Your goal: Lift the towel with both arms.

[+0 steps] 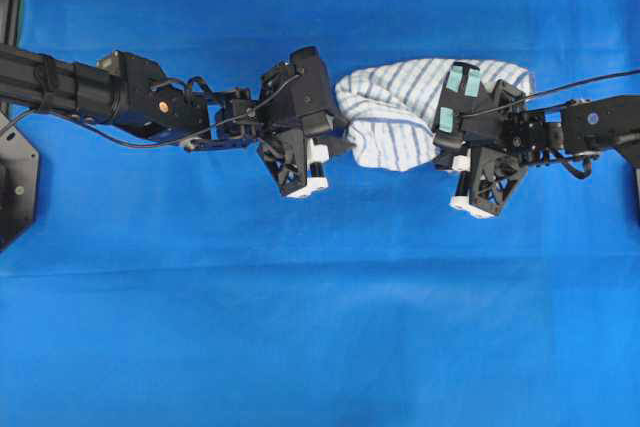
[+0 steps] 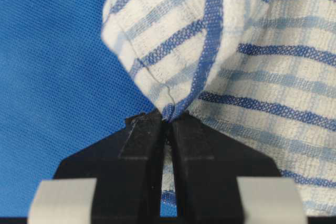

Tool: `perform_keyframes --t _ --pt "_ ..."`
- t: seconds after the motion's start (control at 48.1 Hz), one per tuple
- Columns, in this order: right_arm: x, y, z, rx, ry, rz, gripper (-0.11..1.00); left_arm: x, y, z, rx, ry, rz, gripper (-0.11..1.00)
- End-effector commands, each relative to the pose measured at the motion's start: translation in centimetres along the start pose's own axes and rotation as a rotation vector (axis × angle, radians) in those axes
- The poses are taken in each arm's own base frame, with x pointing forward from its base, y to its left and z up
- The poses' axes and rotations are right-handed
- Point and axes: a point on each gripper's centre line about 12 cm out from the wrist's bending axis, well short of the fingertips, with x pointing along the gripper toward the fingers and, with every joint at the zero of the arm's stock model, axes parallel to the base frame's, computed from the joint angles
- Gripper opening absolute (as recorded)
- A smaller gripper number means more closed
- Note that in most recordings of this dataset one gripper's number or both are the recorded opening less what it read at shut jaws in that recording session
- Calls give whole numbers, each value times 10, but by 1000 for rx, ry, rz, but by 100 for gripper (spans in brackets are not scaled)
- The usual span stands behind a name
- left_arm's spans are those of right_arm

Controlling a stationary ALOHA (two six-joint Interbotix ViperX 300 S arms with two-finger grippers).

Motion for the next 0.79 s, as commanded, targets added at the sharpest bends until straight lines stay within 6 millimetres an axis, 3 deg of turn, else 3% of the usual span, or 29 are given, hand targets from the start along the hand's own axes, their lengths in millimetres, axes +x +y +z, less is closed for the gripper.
perform_keyframes --t 0.0,0.062,0.249,0.395,0.769 --pt "-3 2 2 1 -14 7 4 -1 0 11 -2 -31 0 12" --pt "-3 2 2 1 -14 7 4 -2 0 9 -2 -26 0 3" --pt "-4 2 4 3 -22 9 4 -6 0 6 -11 -15 1 3" --pt "-15 5 18 27 -71 18 4 -19 0 18 -20 -26 -1 3" --pt "-98 10 81 40 -248 11 4 -91 7 88 -34 -88 11 3"
